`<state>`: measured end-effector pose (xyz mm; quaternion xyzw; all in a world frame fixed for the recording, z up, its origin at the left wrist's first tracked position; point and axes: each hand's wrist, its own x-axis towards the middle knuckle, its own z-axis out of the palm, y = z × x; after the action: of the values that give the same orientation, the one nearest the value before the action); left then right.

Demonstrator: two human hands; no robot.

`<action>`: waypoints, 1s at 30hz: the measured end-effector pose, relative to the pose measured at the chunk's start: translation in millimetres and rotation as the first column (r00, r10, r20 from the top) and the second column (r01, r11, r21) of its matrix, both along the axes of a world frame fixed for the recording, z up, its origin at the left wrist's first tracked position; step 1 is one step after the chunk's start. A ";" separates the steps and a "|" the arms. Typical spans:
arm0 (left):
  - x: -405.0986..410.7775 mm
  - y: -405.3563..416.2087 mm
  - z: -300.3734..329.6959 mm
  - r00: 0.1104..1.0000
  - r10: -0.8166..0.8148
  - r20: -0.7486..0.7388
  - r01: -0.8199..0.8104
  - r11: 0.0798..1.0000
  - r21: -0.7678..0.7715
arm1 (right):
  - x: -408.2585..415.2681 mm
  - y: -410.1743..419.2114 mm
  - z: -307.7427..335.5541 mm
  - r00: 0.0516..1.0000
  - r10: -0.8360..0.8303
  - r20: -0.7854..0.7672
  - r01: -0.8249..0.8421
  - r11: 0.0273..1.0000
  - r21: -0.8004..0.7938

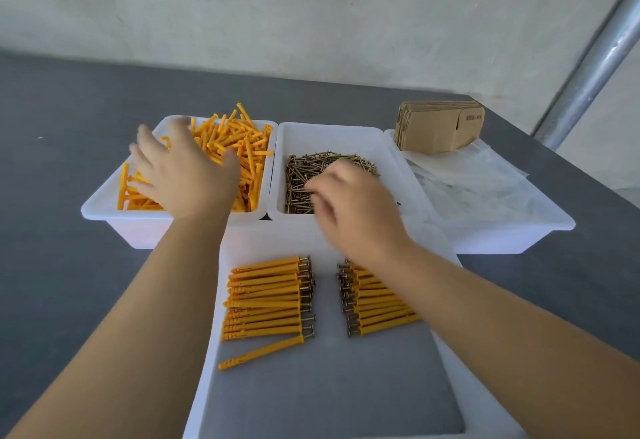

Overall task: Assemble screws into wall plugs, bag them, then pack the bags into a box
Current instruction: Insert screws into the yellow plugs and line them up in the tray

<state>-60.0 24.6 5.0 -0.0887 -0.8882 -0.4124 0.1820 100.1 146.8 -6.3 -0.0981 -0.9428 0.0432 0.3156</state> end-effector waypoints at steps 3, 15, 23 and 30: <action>-2.7 3.8 -9.7 0.940 -0.147 0.309 0.243 0.922 -0.301 | -6.4 36.5 2.2 0.958 -0.220 0.182 0.251 0.953 -0.171; -4.4 13.4 -17.4 0.917 -0.393 0.068 0.397 0.885 -0.242 | -37.2 74.7 4.4 0.622 -0.131 0.772 0.518 0.808 -0.280; 6.1 13.5 -13.0 0.855 -0.508 0.108 0.505 0.861 0.053 | -37.1 76.7 -0.2 0.688 -0.170 0.706 0.533 0.778 -0.331; 12.5 13.7 -8.5 0.821 -0.571 0.007 0.569 0.819 0.083 | -19.1 75.9 -1.2 0.880 -0.334 0.337 0.475 0.619 -0.626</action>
<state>-47.5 38.3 -3.5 -0.3365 -0.8074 -0.4830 0.0395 81.0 222.7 -7.5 -0.4229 -0.8348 0.3103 0.1671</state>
